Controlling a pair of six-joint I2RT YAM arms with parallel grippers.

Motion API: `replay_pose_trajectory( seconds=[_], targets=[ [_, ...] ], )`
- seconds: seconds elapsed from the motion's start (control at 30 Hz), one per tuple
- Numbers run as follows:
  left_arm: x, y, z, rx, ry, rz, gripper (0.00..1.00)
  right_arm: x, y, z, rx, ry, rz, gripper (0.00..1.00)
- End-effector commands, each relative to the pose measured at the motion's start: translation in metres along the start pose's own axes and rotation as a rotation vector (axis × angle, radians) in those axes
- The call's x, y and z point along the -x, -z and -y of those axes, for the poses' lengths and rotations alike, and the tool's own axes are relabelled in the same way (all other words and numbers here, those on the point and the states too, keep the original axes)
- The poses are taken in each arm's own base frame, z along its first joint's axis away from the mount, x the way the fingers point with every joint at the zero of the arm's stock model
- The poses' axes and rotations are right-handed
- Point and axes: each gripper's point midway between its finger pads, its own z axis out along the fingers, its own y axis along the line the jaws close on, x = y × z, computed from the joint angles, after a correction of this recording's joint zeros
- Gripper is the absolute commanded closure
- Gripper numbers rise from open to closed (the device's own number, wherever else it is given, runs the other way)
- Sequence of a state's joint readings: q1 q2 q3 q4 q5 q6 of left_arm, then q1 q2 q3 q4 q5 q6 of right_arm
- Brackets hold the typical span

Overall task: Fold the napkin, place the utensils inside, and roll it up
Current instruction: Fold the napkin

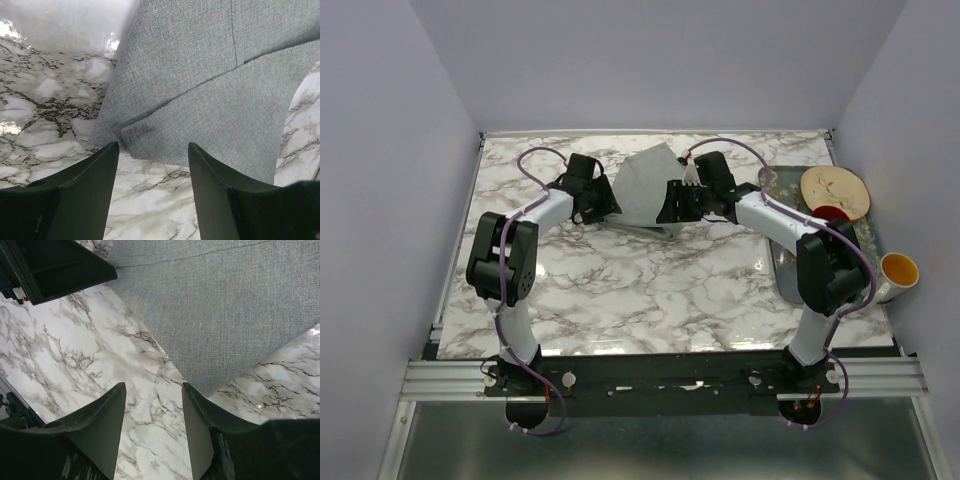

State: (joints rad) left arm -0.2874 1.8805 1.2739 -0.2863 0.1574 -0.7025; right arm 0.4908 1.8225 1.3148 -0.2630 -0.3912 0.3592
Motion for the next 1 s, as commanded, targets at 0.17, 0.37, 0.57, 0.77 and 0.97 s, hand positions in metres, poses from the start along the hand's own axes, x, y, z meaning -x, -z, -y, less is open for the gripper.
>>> replay_pose_trajectory(
  seconds=[0.17, 0.37, 0.57, 0.77, 0.97],
  targets=[
    [0.007, -0.011, 0.0, 0.008, -0.015, 0.013, 0.43, 0.03, 0.017, 0.01, -0.074, -0.049, 0.108, 0.44],
    [0.009, -0.011, 0.0, 0.007, -0.027, 0.015, 0.63, 0.057, 0.055, 0.038, -0.133, -0.114, 0.214, 0.44],
    [0.013, -0.003, -0.003, 0.027, -0.032, 0.051, 0.97, 0.066, 0.068, 0.051, -0.172, -0.113, 0.25, 0.44],
    [0.021, 0.016, -0.004, 0.041, -0.039, 0.114, 1.0, 0.061, 0.053, 0.041, -0.084, -0.138, 0.195, 0.45],
    [0.019, 0.019, -0.005, 0.037, -0.026, 0.116, 1.0, 0.043, 0.019, 0.012, 0.083, -0.105, 0.069, 0.48]
  ],
)
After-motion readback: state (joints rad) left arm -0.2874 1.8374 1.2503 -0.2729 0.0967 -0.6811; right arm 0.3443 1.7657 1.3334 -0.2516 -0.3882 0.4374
